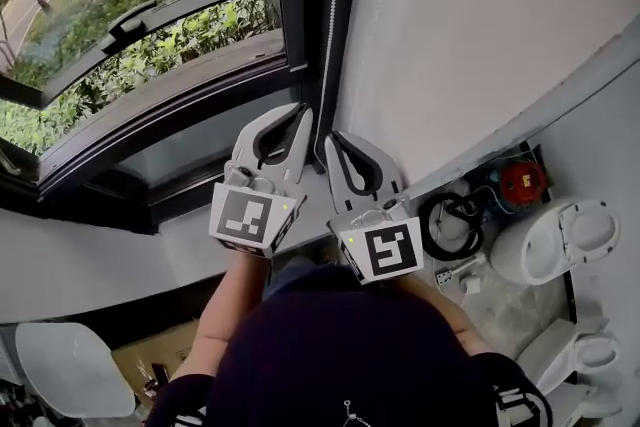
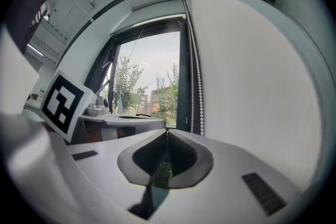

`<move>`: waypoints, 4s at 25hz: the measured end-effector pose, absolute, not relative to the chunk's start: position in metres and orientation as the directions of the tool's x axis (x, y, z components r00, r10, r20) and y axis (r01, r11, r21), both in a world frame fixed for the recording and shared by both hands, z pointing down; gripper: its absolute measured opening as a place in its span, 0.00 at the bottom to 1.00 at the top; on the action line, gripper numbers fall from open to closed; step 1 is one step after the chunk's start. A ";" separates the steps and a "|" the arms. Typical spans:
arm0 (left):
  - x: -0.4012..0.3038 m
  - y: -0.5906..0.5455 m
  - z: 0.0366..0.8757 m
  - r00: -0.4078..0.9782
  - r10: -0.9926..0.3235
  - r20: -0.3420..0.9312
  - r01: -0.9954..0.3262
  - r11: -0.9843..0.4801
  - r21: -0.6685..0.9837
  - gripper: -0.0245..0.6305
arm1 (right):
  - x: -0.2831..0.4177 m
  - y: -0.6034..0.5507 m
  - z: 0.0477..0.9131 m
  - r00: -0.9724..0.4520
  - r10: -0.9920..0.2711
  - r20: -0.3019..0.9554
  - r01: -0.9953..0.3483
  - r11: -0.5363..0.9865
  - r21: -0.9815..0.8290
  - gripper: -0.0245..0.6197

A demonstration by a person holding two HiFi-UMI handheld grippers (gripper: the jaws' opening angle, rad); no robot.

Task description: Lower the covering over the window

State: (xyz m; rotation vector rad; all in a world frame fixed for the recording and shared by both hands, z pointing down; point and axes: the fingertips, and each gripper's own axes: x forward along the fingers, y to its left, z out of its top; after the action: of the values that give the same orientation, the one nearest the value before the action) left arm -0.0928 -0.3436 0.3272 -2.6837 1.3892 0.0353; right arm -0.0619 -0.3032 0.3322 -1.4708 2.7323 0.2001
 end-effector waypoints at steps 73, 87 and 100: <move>-0.101 -0.334 0.553 0.703 -0.609 0.367 -0.698 -0.689 0.194 0.06 | -0.086 -0.315 0.308 -0.593 -0.796 -0.120 -0.805 0.587 0.084 0.06; -0.087 -0.306 0.553 0.656 -0.710 0.255 -0.716 -0.692 -0.088 0.06 | -0.100 -0.322 0.313 -0.625 -0.776 -0.079 -0.780 0.626 0.022 0.14; -0.079 -0.288 0.550 0.586 -0.787 0.193 -0.803 -0.596 0.003 0.06 | -0.086 -0.309 0.307 -0.659 -0.744 -0.106 -0.751 0.658 0.055 0.06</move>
State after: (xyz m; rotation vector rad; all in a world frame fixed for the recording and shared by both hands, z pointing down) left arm -0.0790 -0.2882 0.5501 -2.8764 1.4458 -0.2773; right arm -0.0858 -0.3093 0.3072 -1.2618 2.7919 0.1449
